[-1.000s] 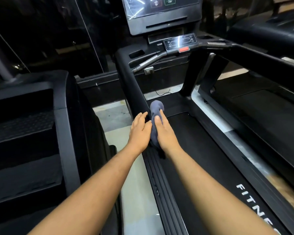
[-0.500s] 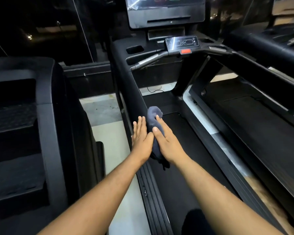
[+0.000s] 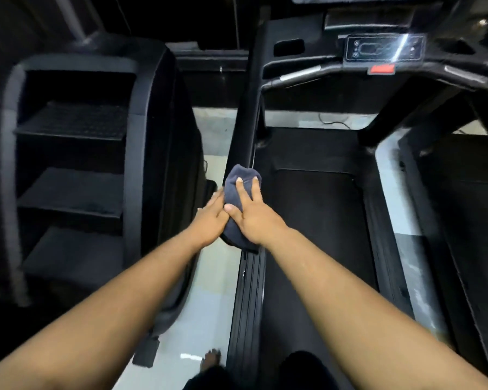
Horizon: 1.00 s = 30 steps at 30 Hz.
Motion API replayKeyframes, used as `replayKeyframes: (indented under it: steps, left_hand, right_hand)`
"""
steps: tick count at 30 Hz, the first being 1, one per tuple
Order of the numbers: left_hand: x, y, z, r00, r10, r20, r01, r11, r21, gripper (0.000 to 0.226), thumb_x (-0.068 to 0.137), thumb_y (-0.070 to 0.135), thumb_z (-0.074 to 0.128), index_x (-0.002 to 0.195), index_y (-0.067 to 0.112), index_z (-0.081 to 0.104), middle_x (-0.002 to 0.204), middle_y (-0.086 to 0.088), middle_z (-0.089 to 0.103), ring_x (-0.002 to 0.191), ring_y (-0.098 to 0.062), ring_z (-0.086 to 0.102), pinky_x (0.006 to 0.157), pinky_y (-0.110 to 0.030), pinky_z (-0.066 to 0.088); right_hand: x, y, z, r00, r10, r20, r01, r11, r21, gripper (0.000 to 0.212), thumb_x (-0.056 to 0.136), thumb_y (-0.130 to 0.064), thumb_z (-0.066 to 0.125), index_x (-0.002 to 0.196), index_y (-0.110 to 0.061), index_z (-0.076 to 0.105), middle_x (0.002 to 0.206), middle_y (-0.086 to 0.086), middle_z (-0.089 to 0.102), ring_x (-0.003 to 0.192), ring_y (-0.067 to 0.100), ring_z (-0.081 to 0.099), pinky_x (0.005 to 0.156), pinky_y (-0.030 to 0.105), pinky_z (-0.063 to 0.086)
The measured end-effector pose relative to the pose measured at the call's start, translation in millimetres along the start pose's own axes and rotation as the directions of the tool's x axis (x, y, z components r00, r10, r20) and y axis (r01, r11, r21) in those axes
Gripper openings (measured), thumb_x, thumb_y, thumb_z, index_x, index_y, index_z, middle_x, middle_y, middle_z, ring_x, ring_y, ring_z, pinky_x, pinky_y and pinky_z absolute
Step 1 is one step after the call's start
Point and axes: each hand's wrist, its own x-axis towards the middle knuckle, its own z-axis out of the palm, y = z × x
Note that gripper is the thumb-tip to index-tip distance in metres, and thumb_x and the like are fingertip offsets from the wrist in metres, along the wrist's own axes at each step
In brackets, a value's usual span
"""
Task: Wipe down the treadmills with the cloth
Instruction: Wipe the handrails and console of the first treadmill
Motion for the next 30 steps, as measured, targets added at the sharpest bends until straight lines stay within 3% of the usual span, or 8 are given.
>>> replayKeyframes:
  steps: [5,7,10,15,18,22,27,30]
  left_hand:
    - [-28,24,2,0.973,-0.219,-0.078,0.213,0.974,-0.077,0.065,0.099,0.039,0.044,0.159,0.02,0.03,0.165,-0.001,0.029,0.153,-0.018,0.025,0.126,-0.047,0.022]
    - [-31,43,4,0.966,-0.253,-0.053,0.244,0.961,-0.128,0.063,0.101,0.025,0.044,0.161,0.019,0.025,0.166,0.004,0.023,0.154,-0.013,0.019,0.128,-0.042,0.016]
    - [-33,58,9,0.965,-0.252,-0.072,0.237,0.956,-0.175,0.061,0.105,0.01,0.036,0.162,0.019,0.015,0.17,0.003,0.01,0.156,-0.01,0.009,0.129,-0.036,0.008]
    - [9,72,15,0.967,-0.208,-0.149,0.159,0.944,-0.29,0.075,0.089,0.028,0.038,0.161,0.033,0.017,0.17,0.009,0.013,0.155,-0.006,0.012,0.129,-0.041,0.015]
    - [13,61,24,0.955,-0.205,-0.213,0.13,0.938,-0.322,0.072,0.089,0.029,0.044,0.156,0.047,0.026,0.166,0.015,0.026,0.152,-0.005,0.026,0.126,-0.044,0.024]
    - [14,60,24,0.957,-0.205,-0.206,0.136,0.941,-0.309,0.074,0.088,0.028,0.038,0.16,0.04,0.022,0.167,0.021,0.017,0.151,0.007,0.014,0.129,-0.037,0.014]
    - [21,58,30,0.967,-0.194,-0.167,0.155,0.963,-0.221,0.077,0.09,0.026,0.035,0.162,0.038,0.011,0.168,0.024,0.005,0.151,0.011,0.001,0.124,-0.026,0.008]
    - [19,60,31,0.962,-0.215,-0.169,0.169,0.953,-0.253,0.074,0.092,0.03,0.036,0.161,0.039,0.011,0.167,0.024,0.009,0.15,0.012,0.009,0.124,-0.024,0.014]
  right_hand:
    - [-33,-6,19,0.989,0.008,-0.145,0.034,0.959,0.282,0.07,0.107,-0.052,0.034,0.164,-0.033,-0.003,0.171,-0.006,-0.017,0.156,0.011,0.004,0.117,0.038,0.033]
    - [-44,-1,33,0.991,0.036,-0.13,0.041,0.839,0.543,0.067,0.109,-0.045,0.035,0.164,-0.032,-0.002,0.169,-0.014,-0.016,0.149,-0.005,-0.006,0.12,0.029,0.021]
    - [-37,3,32,0.991,0.058,-0.117,0.048,0.671,0.74,0.062,0.108,-0.044,0.031,0.163,-0.032,0.005,0.166,-0.021,-0.011,0.154,-0.001,-0.009,0.127,0.032,0.003]
    - [25,13,3,0.989,0.049,-0.142,0.098,0.503,0.859,0.05,0.109,-0.046,0.037,0.152,-0.055,0.012,0.17,-0.019,-0.002,0.155,-0.002,0.001,0.125,0.027,0.008]
    - [11,20,46,0.984,0.162,-0.079,0.016,0.357,0.934,0.063,0.096,-0.065,0.04,0.153,-0.063,0.014,0.169,-0.021,0.014,0.155,0.003,0.017,0.128,0.043,0.017]
    - [18,18,45,0.987,0.129,-0.098,0.051,0.33,0.943,0.072,0.097,-0.053,0.045,0.161,-0.048,0.01,0.169,-0.023,0.012,0.155,0.0,0.013,0.129,0.04,0.016]
    - [81,36,20,0.964,0.252,0.085,-0.134,0.184,0.974,0.093,0.077,-0.073,0.051,0.16,-0.047,0.017,0.169,-0.018,0.014,0.156,0.008,0.013,0.128,0.048,0.013]
    - [38,22,33,0.983,0.166,-0.072,0.02,0.291,0.956,0.077,0.094,-0.049,0.042,0.162,-0.041,0.006,0.17,-0.02,0.002,0.156,0.001,0.003,0.13,0.044,0.008]
